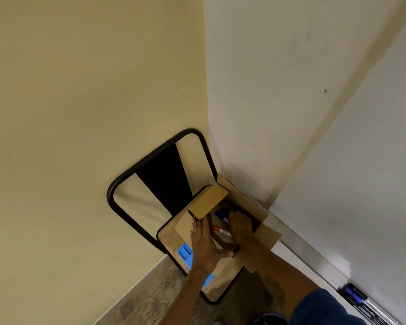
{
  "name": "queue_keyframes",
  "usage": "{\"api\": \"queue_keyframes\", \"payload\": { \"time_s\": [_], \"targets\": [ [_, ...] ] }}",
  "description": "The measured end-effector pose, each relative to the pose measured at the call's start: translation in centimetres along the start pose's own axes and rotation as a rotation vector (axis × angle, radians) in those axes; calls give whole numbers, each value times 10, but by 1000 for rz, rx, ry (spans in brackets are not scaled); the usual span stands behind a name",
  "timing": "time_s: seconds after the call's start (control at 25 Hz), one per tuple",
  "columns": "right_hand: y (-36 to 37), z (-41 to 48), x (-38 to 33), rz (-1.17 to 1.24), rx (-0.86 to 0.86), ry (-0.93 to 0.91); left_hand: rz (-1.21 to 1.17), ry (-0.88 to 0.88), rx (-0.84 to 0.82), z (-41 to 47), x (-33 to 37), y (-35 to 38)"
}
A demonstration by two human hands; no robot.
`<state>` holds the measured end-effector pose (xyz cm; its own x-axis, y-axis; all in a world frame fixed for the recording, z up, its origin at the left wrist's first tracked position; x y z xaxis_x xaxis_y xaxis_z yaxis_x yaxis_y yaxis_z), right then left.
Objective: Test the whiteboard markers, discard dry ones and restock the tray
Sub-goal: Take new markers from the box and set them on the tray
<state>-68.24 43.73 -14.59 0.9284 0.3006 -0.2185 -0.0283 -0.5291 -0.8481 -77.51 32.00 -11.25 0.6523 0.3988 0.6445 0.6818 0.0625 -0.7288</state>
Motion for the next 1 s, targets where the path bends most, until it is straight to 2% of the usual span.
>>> {"api": "queue_keyframes", "payload": {
  "time_s": [0.2,0.32,0.4,0.56,0.64,0.76,1.0],
  "targets": [
    [6,4,4,97,-24,23,-36,-26,14,0,1,-1],
    [6,8,5,160,-36,19,-192,-53,250,3,2,-30],
    [2,10,5,208,-31,30,-316,-145,380,7,-7,-49],
    [0,12,7,257,-47,69,-886,-294,283,21,-1,-47],
    [0,12,7,263,-49,82,-1046,-341,230,21,3,-43],
    [5,15,7,280,-64,45,-1134,-405,204,20,-1,-38],
    [19,17,8,119,-76,15,-1223,-409,127,35,-5,-25]
  ]
}}
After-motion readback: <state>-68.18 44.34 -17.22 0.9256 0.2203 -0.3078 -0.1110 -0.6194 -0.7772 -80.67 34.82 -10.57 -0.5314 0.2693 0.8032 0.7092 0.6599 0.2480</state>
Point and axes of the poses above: each hand's wrist, its own z-axis towards the middle knuckle, its own y-axis out of the palm, x = y × z, the point moved 9 cm from there along z, towards the middle knuckle, and after that the axes turned 3 degrees about z, right-handed, at the moved point
